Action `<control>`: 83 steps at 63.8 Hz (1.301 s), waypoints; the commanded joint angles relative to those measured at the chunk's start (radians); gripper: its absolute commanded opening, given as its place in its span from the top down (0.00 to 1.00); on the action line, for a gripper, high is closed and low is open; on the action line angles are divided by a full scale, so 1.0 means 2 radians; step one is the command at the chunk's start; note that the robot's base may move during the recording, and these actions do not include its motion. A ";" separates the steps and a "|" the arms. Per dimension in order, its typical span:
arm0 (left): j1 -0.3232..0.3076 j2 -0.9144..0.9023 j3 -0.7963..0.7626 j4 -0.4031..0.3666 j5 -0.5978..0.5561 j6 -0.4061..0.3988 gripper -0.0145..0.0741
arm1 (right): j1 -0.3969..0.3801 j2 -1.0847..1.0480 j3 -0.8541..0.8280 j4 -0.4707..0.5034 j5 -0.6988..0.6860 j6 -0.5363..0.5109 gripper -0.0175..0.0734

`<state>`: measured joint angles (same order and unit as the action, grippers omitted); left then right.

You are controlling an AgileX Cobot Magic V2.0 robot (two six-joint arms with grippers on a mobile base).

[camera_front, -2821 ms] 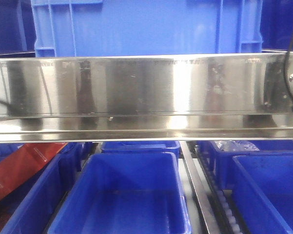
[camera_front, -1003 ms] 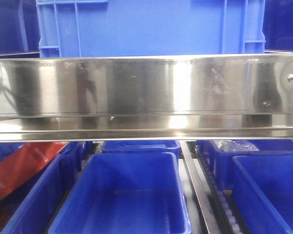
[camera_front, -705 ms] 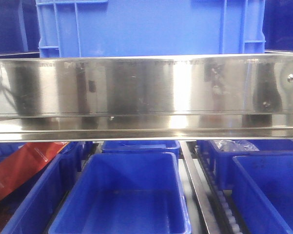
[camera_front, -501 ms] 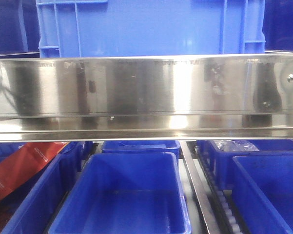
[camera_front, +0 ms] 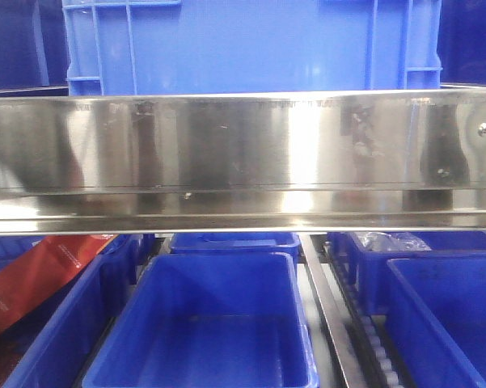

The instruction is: Place valve from conveyor to right shelf box

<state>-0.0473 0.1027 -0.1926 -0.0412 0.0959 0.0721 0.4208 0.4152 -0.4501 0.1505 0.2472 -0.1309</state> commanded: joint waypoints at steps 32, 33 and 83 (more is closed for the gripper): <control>0.033 -0.051 0.096 0.005 -0.032 -0.014 0.96 | -0.001 -0.003 0.002 -0.005 -0.015 0.001 0.99; 0.033 -0.051 0.096 0.005 -0.032 -0.014 0.96 | -0.001 -0.003 0.002 -0.005 -0.015 0.001 0.99; 0.033 -0.051 0.096 0.005 -0.032 -0.014 0.96 | -0.001 -0.003 0.002 -0.005 -0.018 0.001 0.99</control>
<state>0.0164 0.0050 0.0018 -0.0349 0.0440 0.0518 0.4208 0.4152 -0.4501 0.1505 0.2410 -0.1309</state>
